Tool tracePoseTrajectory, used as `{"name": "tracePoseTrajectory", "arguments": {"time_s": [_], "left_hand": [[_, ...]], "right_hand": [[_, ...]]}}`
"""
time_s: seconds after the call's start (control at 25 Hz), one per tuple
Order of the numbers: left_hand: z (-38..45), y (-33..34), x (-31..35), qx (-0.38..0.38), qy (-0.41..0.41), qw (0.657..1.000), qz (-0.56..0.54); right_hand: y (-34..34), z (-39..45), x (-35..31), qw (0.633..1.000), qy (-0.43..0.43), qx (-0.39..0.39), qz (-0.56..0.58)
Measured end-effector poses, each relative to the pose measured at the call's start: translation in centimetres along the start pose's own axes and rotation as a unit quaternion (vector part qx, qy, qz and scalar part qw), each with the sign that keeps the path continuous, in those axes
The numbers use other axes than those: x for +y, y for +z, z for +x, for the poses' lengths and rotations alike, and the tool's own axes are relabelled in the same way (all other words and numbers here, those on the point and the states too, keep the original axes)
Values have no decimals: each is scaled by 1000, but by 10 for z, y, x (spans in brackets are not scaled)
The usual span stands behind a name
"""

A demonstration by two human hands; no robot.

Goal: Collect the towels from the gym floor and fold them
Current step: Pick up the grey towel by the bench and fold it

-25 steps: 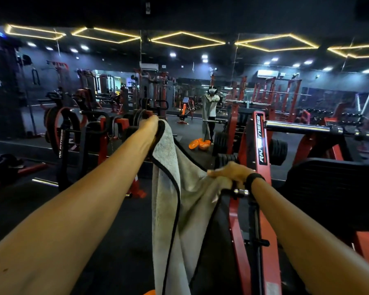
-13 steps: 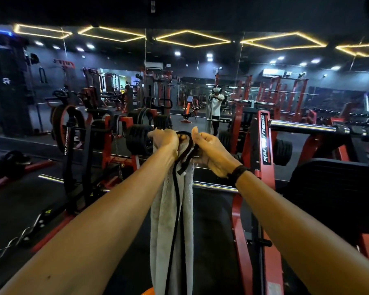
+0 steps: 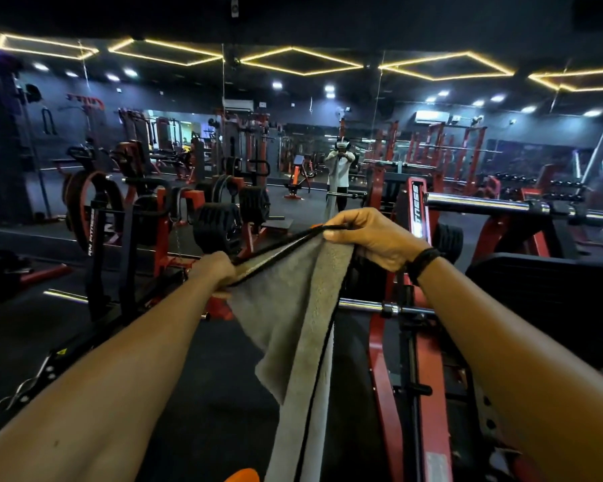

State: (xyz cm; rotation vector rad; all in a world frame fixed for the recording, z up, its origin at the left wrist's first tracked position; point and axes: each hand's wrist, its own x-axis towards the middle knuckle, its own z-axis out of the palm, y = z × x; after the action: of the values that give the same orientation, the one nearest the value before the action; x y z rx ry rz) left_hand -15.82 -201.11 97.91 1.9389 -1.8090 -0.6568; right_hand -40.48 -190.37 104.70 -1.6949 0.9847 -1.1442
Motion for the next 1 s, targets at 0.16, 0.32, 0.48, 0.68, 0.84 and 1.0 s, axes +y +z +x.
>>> {"name": "tracePoseTrajectory", "arguments": {"time_s": [0.16,0.32,0.48,0.68,0.84,1.0], "left_hand": [[12,-28,9,80,-11,942,-325],[-9,-44,46,204,69,874,-435],[-18,-45,51,255,171,851,-425],[-11,-39,35,237,362,900,-59],[-6,-43,22,-4,249,965,82],[-5,-35,2,-321,209,924,21]], "right_hand": [[-36,-12,5,982,40,60,-173],[-63,-12,8,915,92,104,-378],[-71,-12,4,917,20,253,-307],[-78,-10,16,912,-36,365,-186],[-76,-21,37,927,99,153,-328],[-80,-25,40,920,163,11,-357]]}}
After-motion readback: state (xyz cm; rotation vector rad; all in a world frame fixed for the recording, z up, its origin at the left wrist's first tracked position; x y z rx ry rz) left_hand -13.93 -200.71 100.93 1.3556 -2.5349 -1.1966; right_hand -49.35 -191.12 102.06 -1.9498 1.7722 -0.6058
